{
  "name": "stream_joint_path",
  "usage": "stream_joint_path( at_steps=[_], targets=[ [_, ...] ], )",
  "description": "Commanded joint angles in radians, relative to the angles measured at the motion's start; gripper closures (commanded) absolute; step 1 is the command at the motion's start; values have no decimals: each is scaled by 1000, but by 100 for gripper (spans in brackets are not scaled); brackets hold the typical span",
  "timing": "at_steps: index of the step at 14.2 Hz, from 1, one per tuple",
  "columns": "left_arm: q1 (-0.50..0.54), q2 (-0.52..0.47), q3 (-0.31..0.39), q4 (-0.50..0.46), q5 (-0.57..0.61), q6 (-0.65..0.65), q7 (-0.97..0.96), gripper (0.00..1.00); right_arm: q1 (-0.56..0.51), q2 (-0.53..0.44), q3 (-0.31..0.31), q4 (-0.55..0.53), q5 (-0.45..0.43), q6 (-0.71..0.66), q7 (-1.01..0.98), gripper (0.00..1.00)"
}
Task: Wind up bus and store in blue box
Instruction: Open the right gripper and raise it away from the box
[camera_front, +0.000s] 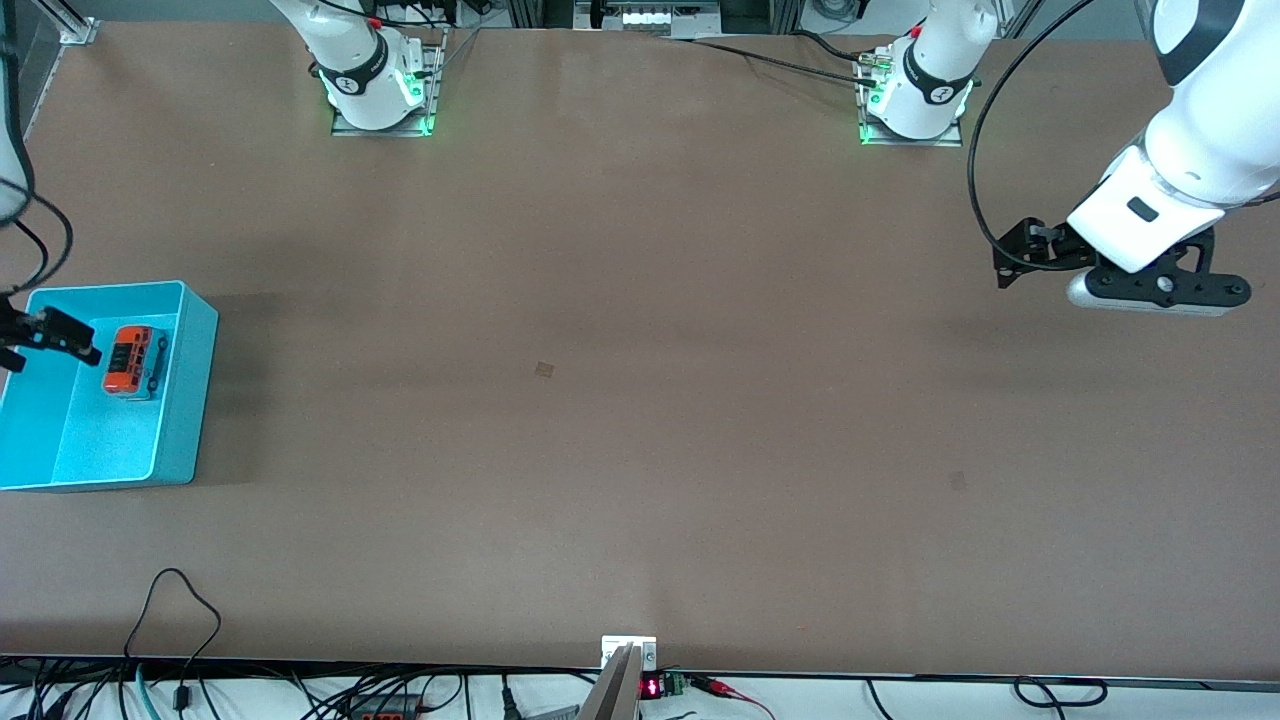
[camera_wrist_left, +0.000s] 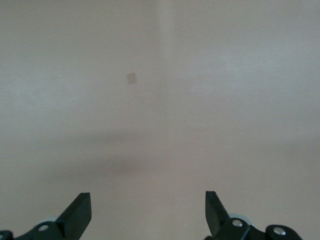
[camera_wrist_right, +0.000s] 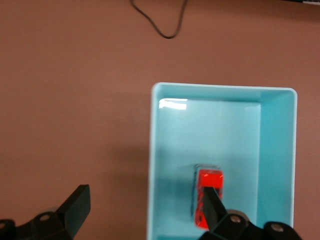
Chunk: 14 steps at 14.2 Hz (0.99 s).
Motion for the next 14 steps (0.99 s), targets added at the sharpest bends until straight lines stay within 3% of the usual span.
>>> stream_joint_path(
  at_steps=[1, 4, 7, 14],
  targets=[
    [1, 27, 3, 37, -60, -12, 7, 0, 97, -83, -7, 79, -74, -211, 106, 0],
    [-5, 41, 3, 38, -55, -10, 6, 0, 215, -113, -14, 194, -106, -444, 262, 0],
    [-9, 41, 1, 40, -58, -10, 6, 0, 278, -128, -14, 254, -93, -565, 399, 0],
    [-6, 40, 0, 40, -61, -12, 6, 0, 278, -128, -14, 241, -62, -570, 433, 0]
  ],
)
